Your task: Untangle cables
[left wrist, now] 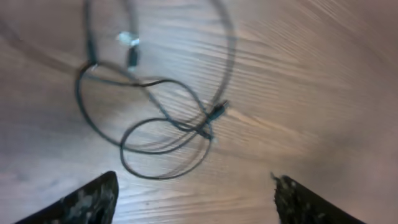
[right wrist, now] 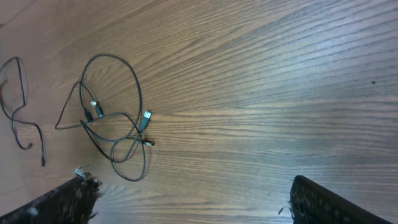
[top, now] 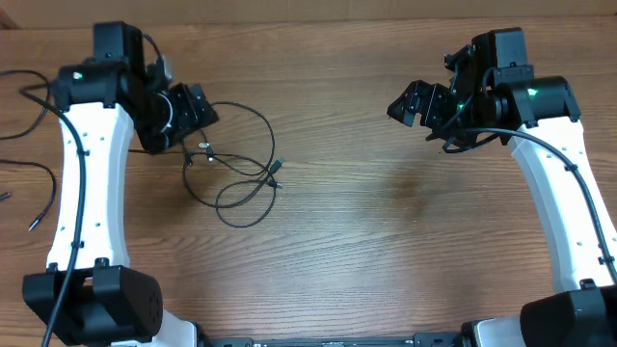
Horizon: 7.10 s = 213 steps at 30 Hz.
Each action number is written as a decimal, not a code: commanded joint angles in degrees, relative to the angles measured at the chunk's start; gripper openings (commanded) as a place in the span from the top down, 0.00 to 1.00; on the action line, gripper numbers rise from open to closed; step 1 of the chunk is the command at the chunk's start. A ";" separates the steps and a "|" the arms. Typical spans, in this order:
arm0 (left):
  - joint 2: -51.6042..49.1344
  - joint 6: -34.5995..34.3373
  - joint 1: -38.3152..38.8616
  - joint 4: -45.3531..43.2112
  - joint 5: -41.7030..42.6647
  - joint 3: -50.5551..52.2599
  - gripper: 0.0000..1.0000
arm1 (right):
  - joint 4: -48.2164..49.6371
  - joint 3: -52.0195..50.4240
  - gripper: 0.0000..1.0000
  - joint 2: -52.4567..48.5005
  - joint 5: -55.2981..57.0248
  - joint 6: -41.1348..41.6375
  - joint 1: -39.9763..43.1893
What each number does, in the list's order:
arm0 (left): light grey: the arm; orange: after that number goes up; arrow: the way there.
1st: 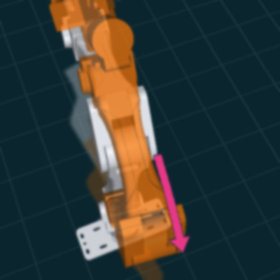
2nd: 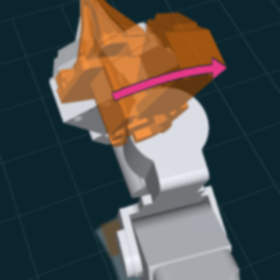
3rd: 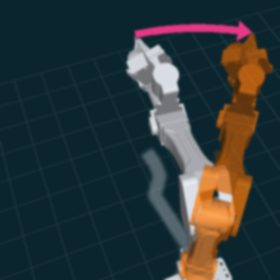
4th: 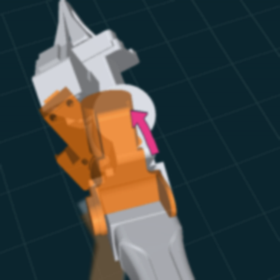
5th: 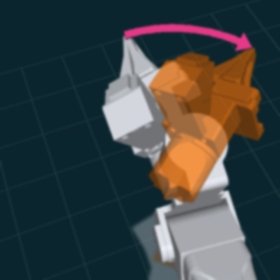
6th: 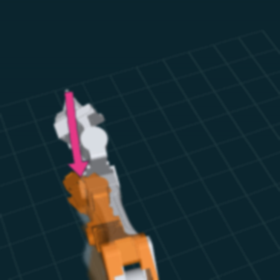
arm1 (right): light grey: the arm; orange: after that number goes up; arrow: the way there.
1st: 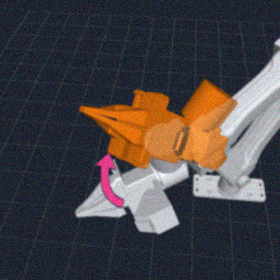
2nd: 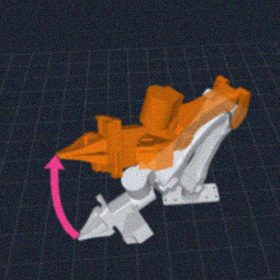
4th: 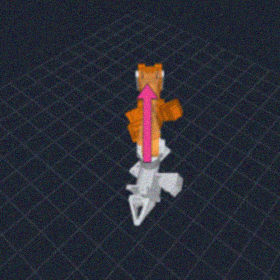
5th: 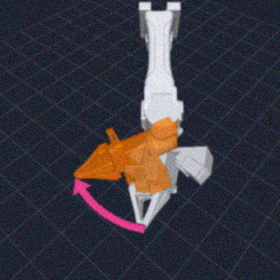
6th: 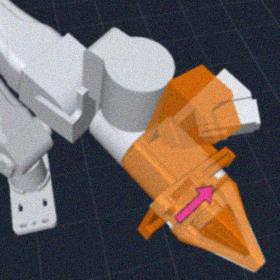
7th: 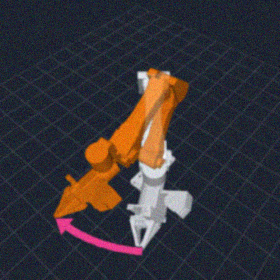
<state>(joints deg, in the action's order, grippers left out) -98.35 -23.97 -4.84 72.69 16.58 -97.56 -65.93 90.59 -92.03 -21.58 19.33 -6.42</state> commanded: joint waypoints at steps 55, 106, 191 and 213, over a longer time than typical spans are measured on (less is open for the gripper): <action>31.47 -20.31 4.13 -69.66 11.61 8.13 0.96 | 0.79 0.98 0.04 -1.73 -29.70 -16.65 0.00; -5.51 -5.57 -41.31 -23.85 -34.53 -0.04 0.61 | 7.76 -9.62 0.02 -2.51 -11.43 -11.41 -11.41; 13.44 28.72 -14.56 -38.21 -27.74 -17.81 0.96 | 1.29 -9.64 0.00 -2.51 4.20 -7.58 1.66; -15.85 17.53 -30.47 -21.64 -27.06 -17.77 0.28 | 0.87 -9.64 0.00 -2.51 3.96 -7.37 1.60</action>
<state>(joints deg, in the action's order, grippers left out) -112.29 -3.07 -36.10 49.82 -10.92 -114.74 -65.45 80.95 -94.78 -17.72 11.99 -4.86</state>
